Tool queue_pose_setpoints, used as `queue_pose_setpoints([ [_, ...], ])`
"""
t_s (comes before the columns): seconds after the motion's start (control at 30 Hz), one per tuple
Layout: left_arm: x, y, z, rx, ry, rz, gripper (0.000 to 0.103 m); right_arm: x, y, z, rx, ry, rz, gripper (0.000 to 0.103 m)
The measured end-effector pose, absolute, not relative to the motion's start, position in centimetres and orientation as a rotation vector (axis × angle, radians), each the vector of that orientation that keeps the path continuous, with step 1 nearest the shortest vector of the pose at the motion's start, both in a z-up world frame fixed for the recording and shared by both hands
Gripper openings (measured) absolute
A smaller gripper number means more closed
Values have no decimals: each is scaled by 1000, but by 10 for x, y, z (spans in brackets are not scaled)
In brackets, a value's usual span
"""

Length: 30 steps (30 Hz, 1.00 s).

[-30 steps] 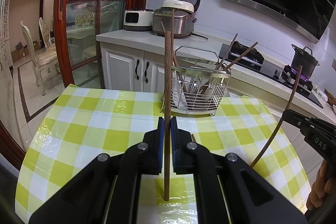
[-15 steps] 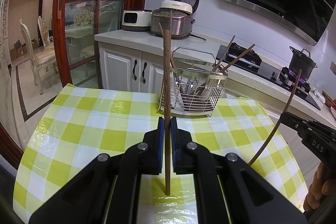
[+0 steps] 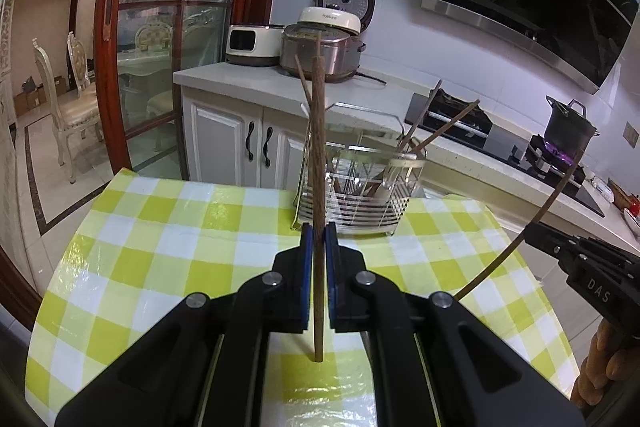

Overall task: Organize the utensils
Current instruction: 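Lift both chopsticks upright and carry them over the wire rack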

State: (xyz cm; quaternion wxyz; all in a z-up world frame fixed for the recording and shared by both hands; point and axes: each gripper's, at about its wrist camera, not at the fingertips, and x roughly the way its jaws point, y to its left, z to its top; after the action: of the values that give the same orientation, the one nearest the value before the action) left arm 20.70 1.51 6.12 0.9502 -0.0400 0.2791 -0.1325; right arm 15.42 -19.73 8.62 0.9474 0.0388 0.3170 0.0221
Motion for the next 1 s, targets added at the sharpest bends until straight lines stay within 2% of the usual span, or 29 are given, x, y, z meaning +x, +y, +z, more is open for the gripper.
queue_pose_setpoints([
  [0.23,221,10,84,-73,531,-288,6,170,-195,104,84,636,90,9],
  [0.77,275,-14,193,-27,353,-329,6,246,-181,217,57,504,177,9],
  [1.0,304,-26,218,-42,319,-338,6,282,-187,241,82,470,165,9],
])
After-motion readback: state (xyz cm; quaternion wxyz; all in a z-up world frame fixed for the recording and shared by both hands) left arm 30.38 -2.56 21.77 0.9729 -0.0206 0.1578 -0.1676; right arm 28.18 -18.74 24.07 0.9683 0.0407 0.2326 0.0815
